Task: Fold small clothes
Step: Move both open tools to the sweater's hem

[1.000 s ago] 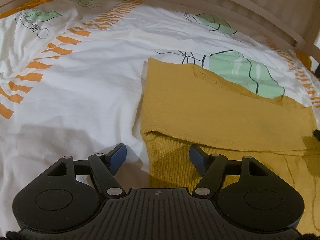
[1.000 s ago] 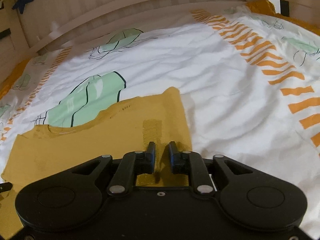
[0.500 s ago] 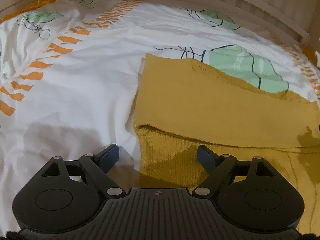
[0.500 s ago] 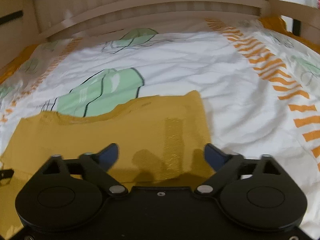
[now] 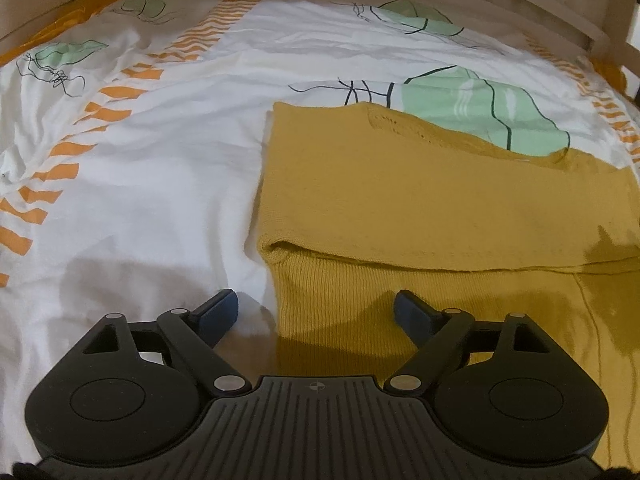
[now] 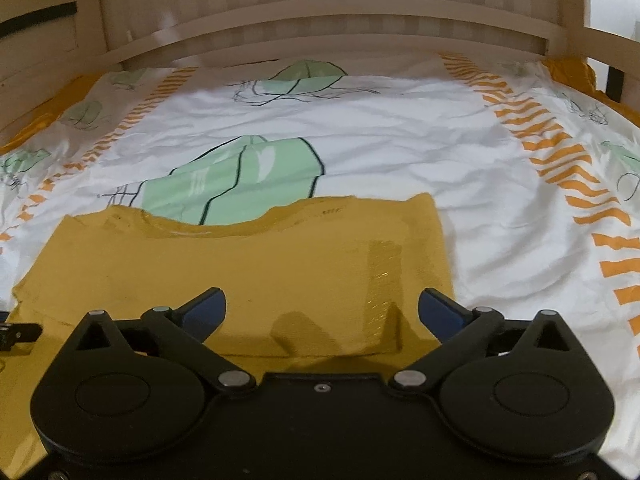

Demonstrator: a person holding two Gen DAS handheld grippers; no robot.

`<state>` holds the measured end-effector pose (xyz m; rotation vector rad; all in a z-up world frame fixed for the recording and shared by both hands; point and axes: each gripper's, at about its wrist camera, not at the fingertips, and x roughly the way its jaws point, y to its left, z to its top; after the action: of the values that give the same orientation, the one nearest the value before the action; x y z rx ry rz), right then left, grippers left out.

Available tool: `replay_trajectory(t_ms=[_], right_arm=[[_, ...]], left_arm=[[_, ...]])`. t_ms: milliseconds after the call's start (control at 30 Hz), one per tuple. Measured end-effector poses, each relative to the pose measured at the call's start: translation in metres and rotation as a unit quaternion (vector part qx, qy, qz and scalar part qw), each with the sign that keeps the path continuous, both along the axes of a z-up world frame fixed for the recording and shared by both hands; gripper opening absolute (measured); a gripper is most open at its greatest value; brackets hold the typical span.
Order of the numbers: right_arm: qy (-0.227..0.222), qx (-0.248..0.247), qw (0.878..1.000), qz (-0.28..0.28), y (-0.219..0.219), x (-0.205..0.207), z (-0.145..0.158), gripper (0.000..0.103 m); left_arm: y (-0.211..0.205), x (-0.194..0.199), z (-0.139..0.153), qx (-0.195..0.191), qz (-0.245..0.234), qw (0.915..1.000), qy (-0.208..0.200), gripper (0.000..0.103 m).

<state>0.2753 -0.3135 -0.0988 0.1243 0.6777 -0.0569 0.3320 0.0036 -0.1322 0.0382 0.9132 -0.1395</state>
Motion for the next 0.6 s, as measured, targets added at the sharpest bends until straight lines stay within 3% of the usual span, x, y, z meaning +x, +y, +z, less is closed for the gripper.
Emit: replay_trajectory(t_ms=[267,367,467,600], right_arm=[[-0.008,0.012,1.0,0.013,0.012,-0.021,0.008,0.102],[-0.016,0.025,1.0,0.003,0.012,-0.034,0.017,0.102],[-0.028,0.038,0.999,-0.01,0.012,-0.053,0.027,0.102],[-0.033,0.073,0.996,-0.031,0.009,-0.093,0.035,0.102]], left_arm=[[0.01,-0.002,0.01,-0.044,0.019,0.9988,-0.012,0.058],[0.014,-0.008,0.018,-0.063,0.029,0.9973,-0.026,0.058],[0.013,-0.023,0.03,-0.055,0.031,0.9968,-0.048,0.058],[0.019,-0.056,0.046,-0.078,0.031,0.9954,-0.046,0.058]])
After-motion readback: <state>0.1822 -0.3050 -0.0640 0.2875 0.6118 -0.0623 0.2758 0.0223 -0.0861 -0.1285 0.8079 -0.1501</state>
